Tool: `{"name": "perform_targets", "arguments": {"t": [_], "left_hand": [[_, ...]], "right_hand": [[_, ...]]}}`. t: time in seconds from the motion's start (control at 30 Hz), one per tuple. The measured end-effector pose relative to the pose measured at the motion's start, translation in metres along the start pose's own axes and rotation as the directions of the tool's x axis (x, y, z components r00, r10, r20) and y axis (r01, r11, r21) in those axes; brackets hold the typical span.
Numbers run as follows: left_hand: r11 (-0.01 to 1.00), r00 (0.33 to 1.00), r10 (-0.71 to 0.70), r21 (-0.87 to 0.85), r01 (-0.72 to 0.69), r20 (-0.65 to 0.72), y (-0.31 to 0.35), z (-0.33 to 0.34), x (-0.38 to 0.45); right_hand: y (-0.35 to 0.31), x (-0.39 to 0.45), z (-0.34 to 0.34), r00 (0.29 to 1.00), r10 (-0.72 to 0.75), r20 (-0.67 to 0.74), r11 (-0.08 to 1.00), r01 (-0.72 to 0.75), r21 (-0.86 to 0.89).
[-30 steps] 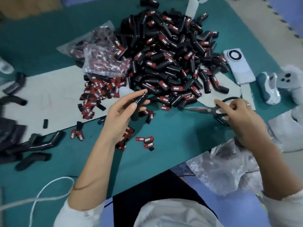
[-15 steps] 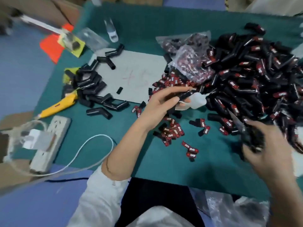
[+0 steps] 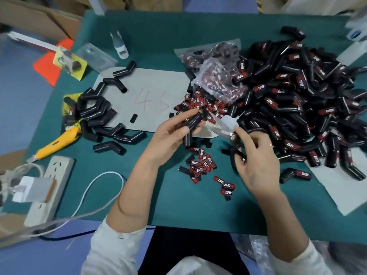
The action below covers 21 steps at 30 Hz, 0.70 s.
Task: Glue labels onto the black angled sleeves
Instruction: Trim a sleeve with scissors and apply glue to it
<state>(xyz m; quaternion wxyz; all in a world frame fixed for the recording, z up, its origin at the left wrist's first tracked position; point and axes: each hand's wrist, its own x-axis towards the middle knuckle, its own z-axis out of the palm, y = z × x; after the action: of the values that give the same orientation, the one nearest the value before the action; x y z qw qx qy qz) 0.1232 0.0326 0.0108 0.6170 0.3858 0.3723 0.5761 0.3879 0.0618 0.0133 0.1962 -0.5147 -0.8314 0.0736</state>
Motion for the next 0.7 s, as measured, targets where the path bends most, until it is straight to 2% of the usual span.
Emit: {"name": "perform_targets", "arguments": {"t": [0.1,0.27,0.7], "left_hand": [[0.997,0.999,-0.031,-0.070,0.033,0.028,-0.001,0.001,0.000],[0.994,0.998,-0.062,-0.090,0.062,-0.003,-0.004,0.001,-0.002],[0.994,0.991,-0.103,-0.038,0.100,-0.086,-0.004,-0.001,0.000]], "right_hand": [[-0.001,0.000,0.002,0.999,-0.031,-0.035,0.999,0.030,-0.036],[-0.003,-0.004,0.006,0.995,-0.079,-0.058,0.995,0.076,-0.061],[0.003,-0.005,0.013,0.991,-0.106,-0.079,0.991,0.099,-0.086]]}}
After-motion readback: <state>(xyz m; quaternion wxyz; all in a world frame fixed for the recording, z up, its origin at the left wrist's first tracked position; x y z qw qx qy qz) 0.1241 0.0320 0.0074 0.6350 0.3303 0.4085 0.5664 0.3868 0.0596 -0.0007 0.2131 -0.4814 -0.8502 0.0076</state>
